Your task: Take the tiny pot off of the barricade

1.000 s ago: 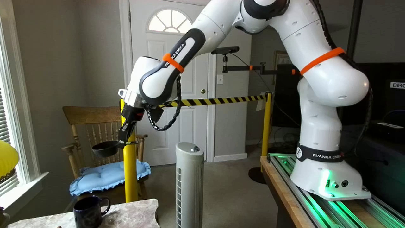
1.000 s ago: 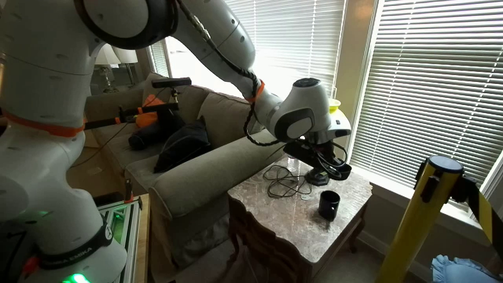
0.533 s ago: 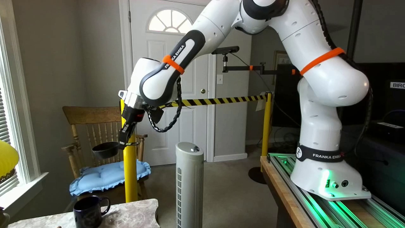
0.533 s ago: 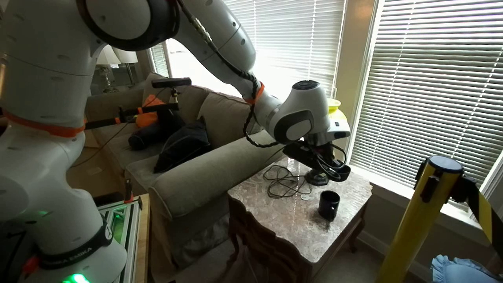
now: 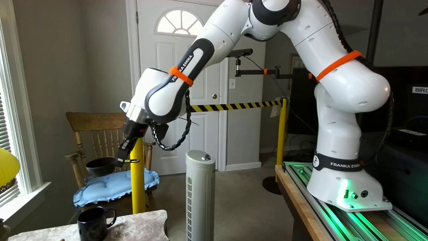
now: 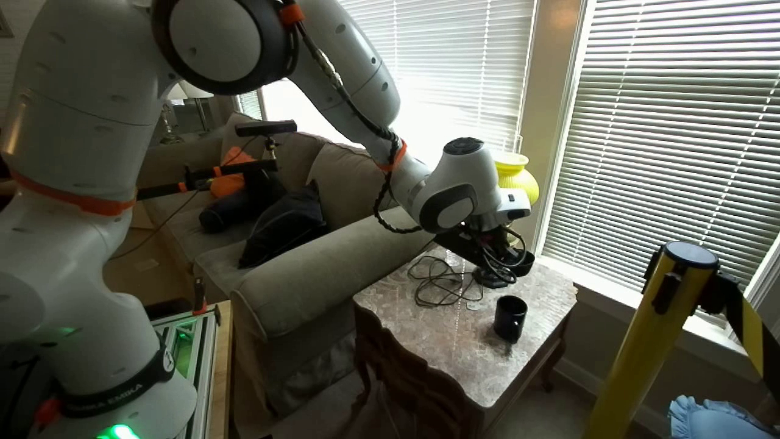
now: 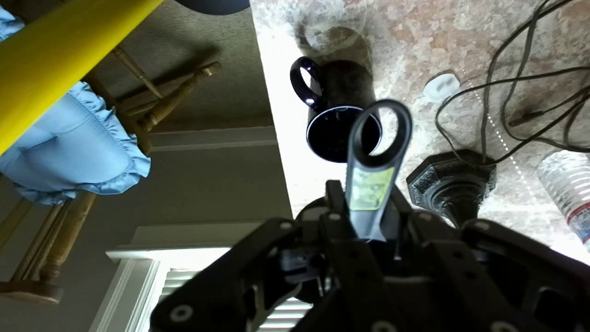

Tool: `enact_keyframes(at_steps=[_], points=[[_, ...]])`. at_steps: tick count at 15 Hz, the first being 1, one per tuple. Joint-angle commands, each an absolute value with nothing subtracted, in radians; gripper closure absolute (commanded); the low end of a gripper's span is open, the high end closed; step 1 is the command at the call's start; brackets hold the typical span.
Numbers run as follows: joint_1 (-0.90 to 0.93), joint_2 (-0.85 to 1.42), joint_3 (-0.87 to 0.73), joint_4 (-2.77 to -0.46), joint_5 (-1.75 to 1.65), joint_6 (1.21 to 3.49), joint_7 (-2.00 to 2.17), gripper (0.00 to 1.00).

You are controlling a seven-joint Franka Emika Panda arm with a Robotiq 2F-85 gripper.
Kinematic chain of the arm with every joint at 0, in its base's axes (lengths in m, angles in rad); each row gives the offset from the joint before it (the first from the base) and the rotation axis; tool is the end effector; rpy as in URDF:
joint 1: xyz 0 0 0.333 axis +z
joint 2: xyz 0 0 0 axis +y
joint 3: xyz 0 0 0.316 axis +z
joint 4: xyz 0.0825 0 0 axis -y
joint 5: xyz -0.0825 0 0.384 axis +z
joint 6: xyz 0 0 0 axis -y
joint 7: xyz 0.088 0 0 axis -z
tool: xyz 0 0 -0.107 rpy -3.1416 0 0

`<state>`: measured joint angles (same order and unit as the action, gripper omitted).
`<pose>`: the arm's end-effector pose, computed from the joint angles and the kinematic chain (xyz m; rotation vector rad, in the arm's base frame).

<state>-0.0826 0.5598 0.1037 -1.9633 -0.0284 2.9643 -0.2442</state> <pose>0.6530 0.0108 0.2346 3.0273 0.4019 0.6927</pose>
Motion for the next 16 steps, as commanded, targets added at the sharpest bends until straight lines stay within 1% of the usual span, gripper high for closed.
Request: enact_keyframes(at_steps=[1, 5, 9, 12, 13, 16], points=[[-0.045, 0.652, 0.09, -1.922, -0.039, 3.042, -0.199, 0.94], [-0.004, 0.736, 0.055, -1.898, -0.038, 3.119, -0.142, 0.94], [0.017, 0.8, 0.031, -1.87, -0.026, 3.114, -0.09, 0.94], [0.002, 0.825, 0.05, -1.847, -0.018, 3.094, -0.07, 0.94], [-0.006, 0.791, 0.05, -1.884, -0.037, 3.093, -0.089, 0.77], [-0.005, 0.807, 0.052, -1.868, -0.035, 3.093, -0.08, 0.77]])
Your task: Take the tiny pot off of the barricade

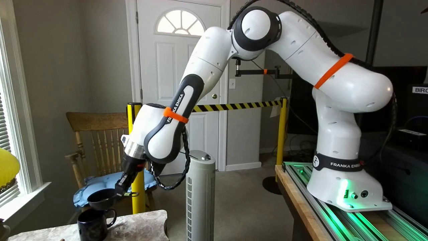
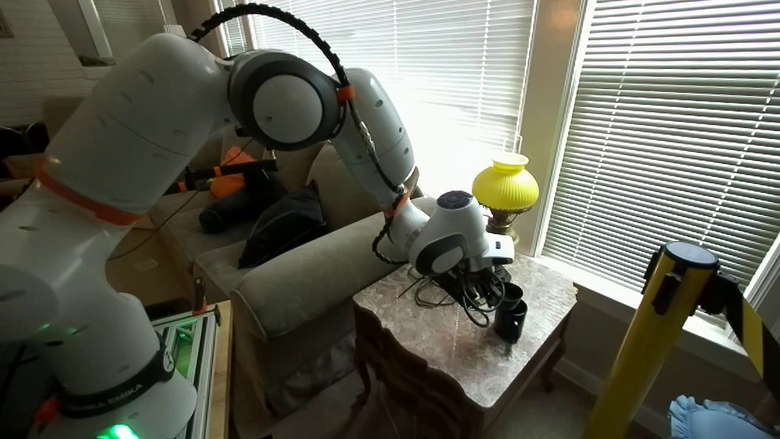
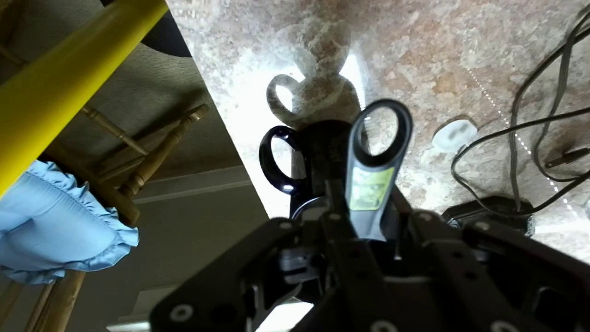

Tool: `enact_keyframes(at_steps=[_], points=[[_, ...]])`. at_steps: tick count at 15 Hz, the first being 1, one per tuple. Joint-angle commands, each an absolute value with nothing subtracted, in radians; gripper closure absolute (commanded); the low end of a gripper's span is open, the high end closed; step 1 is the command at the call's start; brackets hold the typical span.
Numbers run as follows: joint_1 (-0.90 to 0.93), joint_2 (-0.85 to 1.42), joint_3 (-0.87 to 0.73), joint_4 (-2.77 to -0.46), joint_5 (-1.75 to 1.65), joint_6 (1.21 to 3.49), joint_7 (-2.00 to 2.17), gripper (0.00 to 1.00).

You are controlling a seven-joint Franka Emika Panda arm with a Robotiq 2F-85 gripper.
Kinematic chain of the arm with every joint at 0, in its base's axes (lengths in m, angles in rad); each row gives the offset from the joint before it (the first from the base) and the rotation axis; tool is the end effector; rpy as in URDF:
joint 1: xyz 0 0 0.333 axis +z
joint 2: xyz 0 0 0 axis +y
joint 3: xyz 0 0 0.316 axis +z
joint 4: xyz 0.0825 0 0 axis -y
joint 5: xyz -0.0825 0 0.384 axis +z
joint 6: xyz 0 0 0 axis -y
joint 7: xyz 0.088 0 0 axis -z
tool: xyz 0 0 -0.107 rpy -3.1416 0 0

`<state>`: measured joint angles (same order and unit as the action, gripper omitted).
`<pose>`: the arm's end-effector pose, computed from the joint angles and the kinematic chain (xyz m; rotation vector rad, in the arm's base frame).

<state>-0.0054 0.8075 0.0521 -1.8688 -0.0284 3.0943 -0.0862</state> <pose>0.6547 0.0303 0.1243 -3.0479 -0.2090 -0.6508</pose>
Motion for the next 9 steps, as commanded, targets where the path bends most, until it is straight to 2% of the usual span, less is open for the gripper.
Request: enact_keyframes(at_steps=[1, 2, 9], points=[[-0.005, 0.807, 0.052, -1.867, -0.034, 3.093, -0.079, 0.77], [-0.005, 0.807, 0.052, -1.865, -0.034, 3.093, -0.078, 0.94], [0.01, 0.872, 0.042, -1.762, -0.019, 3.089, -0.038, 0.94]])
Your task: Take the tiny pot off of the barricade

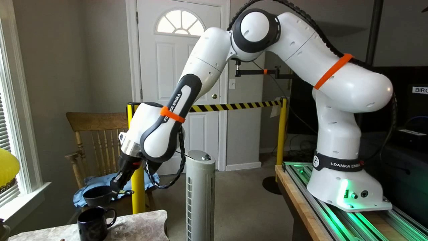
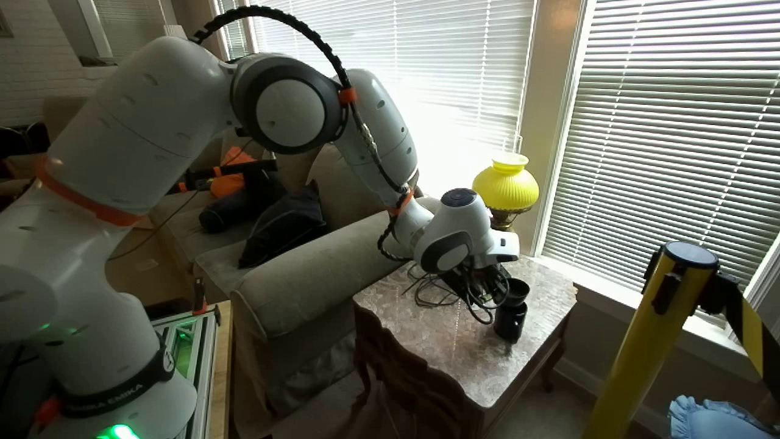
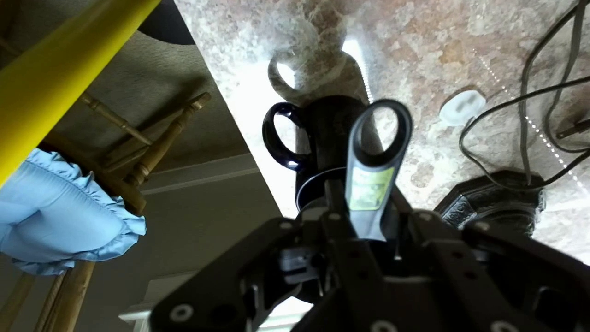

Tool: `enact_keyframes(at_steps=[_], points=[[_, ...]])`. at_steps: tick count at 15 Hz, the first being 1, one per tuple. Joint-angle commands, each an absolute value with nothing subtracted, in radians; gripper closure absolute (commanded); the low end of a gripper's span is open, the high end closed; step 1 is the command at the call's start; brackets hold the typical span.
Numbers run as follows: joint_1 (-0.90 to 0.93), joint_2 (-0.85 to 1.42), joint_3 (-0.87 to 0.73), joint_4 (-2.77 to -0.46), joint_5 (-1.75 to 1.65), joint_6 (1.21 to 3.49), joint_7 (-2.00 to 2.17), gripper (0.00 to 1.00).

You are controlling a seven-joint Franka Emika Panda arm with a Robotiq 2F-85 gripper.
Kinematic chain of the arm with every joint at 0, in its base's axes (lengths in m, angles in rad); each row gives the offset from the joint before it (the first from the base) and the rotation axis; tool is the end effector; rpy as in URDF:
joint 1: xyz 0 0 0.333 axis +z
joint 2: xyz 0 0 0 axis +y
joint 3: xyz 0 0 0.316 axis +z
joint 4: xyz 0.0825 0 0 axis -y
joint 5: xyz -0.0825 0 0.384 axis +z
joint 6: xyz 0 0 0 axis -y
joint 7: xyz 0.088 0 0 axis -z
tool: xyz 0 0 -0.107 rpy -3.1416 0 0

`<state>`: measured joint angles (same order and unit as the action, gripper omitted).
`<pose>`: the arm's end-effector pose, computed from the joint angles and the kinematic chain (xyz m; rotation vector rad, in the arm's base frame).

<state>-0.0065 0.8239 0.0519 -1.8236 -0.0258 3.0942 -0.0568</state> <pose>0.6678 0.0291 0.1304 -3.0357 -0.1556 -0.6928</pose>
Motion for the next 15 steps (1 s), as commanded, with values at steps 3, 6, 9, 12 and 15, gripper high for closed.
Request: enact_keyframes(at_steps=[3, 6, 9, 12, 15], points=[[0.017, 0.908, 0.041, -1.73, -0.019, 3.103, -0.035, 0.94], [0.029, 0.933, 0.037, -1.71, -0.02, 3.106, -0.031, 0.94], [0.027, 0.96, 0.043, -1.686, -0.018, 3.121, -0.03, 0.94], [0.037, 0.984, 0.027, -1.667, -0.021, 3.127, -0.027, 0.94], [0.034, 1.007, 0.028, -1.651, -0.021, 3.14, -0.028, 0.94]])
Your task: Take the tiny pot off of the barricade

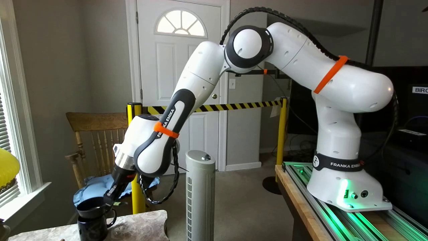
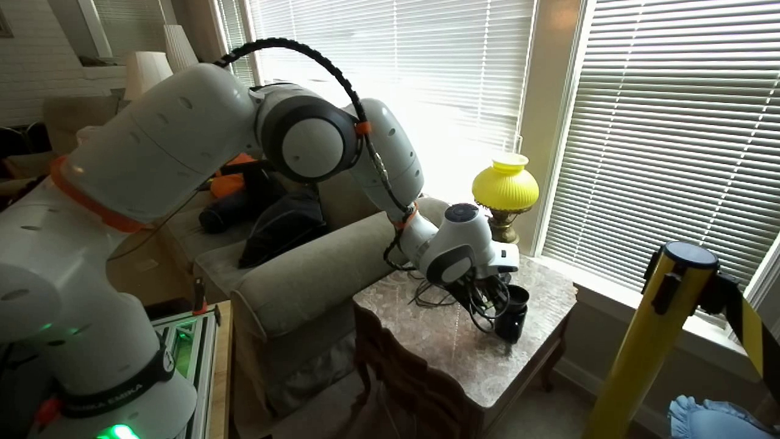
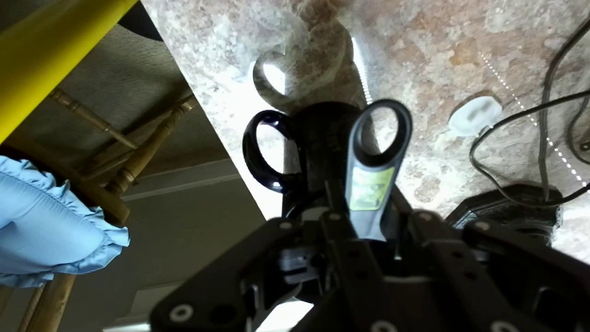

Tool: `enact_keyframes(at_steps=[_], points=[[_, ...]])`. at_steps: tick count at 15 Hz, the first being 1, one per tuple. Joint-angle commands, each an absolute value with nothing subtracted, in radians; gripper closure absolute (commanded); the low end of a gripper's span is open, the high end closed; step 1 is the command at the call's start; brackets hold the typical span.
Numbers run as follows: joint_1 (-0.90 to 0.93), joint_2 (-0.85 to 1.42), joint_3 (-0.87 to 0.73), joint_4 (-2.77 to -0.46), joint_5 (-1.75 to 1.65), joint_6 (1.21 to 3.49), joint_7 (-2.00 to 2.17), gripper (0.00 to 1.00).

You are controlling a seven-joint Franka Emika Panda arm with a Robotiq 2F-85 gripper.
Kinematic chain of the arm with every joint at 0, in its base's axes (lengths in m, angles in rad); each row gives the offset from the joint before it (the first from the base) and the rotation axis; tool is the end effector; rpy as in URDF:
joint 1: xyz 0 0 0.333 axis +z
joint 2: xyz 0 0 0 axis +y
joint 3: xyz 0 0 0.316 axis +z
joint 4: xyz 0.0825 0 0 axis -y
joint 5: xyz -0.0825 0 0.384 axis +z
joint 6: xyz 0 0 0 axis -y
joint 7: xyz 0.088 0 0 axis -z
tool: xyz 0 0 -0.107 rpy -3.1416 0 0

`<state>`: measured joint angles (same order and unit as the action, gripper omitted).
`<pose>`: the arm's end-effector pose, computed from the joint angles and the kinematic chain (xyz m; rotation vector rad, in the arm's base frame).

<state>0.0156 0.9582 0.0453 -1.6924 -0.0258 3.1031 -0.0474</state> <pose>0.6847 0.0397 0.0903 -3.0296 -0.1608 -0.6999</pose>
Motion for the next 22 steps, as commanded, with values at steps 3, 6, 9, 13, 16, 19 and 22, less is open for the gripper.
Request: enact_keyframes(at_steps=[3, 6, 9, 13, 16, 19, 22], points=[[0.025, 1.019, 0.041, -1.642, -0.019, 3.161, -0.03, 0.94], [0.024, 1.03, 0.042, -1.635, -0.021, 3.175, -0.033, 0.94], [0.025, 1.033, 0.042, -1.634, -0.023, 3.175, -0.036, 0.94], [0.028, 1.013, 0.042, -1.648, -0.029, 3.169, -0.042, 0.38], [0.034, 0.969, 0.044, -1.679, -0.029, 3.177, -0.04, 0.16], [0.044, 0.893, 0.04, -1.722, -0.025, 3.141, -0.032, 0.0], [0.045, 0.785, 0.048, -1.788, -0.022, 3.023, -0.03, 0.0]])
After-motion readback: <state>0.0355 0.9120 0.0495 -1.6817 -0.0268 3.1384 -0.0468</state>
